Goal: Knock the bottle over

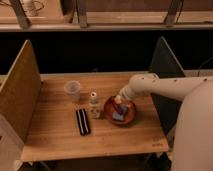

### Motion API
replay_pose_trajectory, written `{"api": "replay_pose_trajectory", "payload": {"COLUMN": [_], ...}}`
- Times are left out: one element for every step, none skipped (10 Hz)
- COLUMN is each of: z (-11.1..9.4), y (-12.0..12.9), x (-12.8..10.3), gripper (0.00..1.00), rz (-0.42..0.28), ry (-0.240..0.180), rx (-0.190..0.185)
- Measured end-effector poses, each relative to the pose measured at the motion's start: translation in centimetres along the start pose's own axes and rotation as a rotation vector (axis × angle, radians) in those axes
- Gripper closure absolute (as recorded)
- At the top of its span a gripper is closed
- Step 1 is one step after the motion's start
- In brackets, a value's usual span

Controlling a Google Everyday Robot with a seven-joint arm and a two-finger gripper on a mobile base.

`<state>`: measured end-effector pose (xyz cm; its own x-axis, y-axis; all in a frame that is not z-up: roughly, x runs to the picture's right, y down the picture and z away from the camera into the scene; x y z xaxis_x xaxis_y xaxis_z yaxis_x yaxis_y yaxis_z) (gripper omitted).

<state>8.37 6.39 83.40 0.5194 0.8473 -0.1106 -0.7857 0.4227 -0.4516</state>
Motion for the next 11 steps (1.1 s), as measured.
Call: {"api": "replay_pose_trajectory", "payload": {"z": [0.0, 0.1, 0.6, 0.9, 1.3, 1.8, 2.2, 2.5, 3.0, 3.5, 3.8], "y": [0.0, 0.0, 0.3, 0.7, 1.3, 2.4, 3.5, 4.4, 5.7, 7.2, 8.5], "x": [0.0, 0.4, 1.6, 2.4, 3.1, 3.8, 4.0, 3.8, 3.5, 3.1, 2.7], "gripper": [0.92, 0.99, 1.00, 1.00, 1.00, 1.00, 1.00, 1.00, 1.00, 1.00, 1.00], "rz": [-0.001, 0.000, 0.002, -0.001, -0.009, -0.017, -0.026, -0.034, -0.046, -0.063, -0.082], "ry": [0.001, 0.015, 0.064, 0.105, 0.146, 0.196, 0.228, 0.244, 0.258, 0.268, 0.276], "rx": [0.000, 0.005, 0.015, 0.021, 0.024, 0.023, 0.016, 0.006, -0.011, -0.033, -0.050]}}
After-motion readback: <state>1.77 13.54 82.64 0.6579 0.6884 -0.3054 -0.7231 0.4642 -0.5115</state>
